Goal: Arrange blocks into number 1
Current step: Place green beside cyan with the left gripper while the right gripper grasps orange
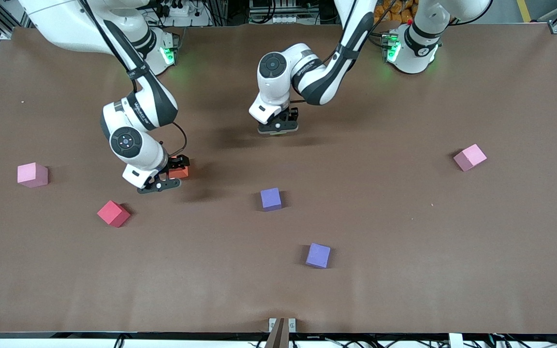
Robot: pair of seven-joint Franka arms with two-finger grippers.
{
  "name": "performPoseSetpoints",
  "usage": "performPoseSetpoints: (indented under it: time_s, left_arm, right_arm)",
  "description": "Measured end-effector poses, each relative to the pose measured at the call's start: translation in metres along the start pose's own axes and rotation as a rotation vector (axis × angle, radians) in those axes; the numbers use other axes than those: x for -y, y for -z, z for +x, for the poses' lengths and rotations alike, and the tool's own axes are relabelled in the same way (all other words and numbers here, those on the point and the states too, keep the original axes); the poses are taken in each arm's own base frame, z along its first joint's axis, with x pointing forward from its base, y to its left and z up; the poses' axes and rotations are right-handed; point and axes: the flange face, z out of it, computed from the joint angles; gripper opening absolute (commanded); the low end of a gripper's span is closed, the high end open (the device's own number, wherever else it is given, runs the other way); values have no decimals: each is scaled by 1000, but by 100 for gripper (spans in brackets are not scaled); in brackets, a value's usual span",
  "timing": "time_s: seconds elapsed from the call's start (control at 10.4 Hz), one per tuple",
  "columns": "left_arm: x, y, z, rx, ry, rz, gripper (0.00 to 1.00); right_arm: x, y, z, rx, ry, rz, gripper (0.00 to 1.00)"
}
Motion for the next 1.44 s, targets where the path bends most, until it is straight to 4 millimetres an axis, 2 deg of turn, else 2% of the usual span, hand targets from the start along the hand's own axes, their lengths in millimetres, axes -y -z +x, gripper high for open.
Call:
performPoseSetpoints:
  time_s: [0.19, 0.29, 0.38, 0.48, 0.58, 0.67, 0.77, 0.96, 1.15, 1.25, 1.34, 1.44]
  left_arm:
    - [3, -15, -11, -3, -12, -16, 65]
    - [5, -20, -17, 1, -17, -14, 65]
    - [6, -22, -20, 5, -12, -13, 66]
    - [5, -24, -25, 10, 3, -12, 67]
    - [3, -25, -30, 15, 14, -11, 70]
    - [3, -26, -32, 18, 22, -10, 92]
    - [3, -26, -33, 19, 26, -9, 100]
    - [3, -27, -35, 21, 30, -7, 100]
    - [3, -20, -33, 20, 33, -9, 100]
    - [3, -8, -30, 23, 35, -1, 100]
    - [5, 13, -20, 26, 34, 5, 100]
    - [14, 36, -4, 31, 14, 11, 100]
  right_arm:
    - [1, -5, 0, -6, -7, 12, 99]
    - [2, -10, -1, -15, -9, 20, 82]
    - [3, -18, -2, -25, -9, 29, 56]
    - [4, -25, -4, -28, -8, 35, 20]
    - [4, -30, -5, -25, -8, 37, 0]
    - [4, -29, -4, -27, -9, 38, 0]
    - [4, -28, -4, -25, -10, 37, 0]
    - [2, -13, 3, 11, -23, 28, 0]
    - [6, 31, 19, 40, -84, 91, 0]
    - [16, 53, 25, 45, -102, 123, 0]
    - [31, 72, 30, 41, -122, 138, 0]
    - [50, 84, 31, 32, -149, 143, 0]
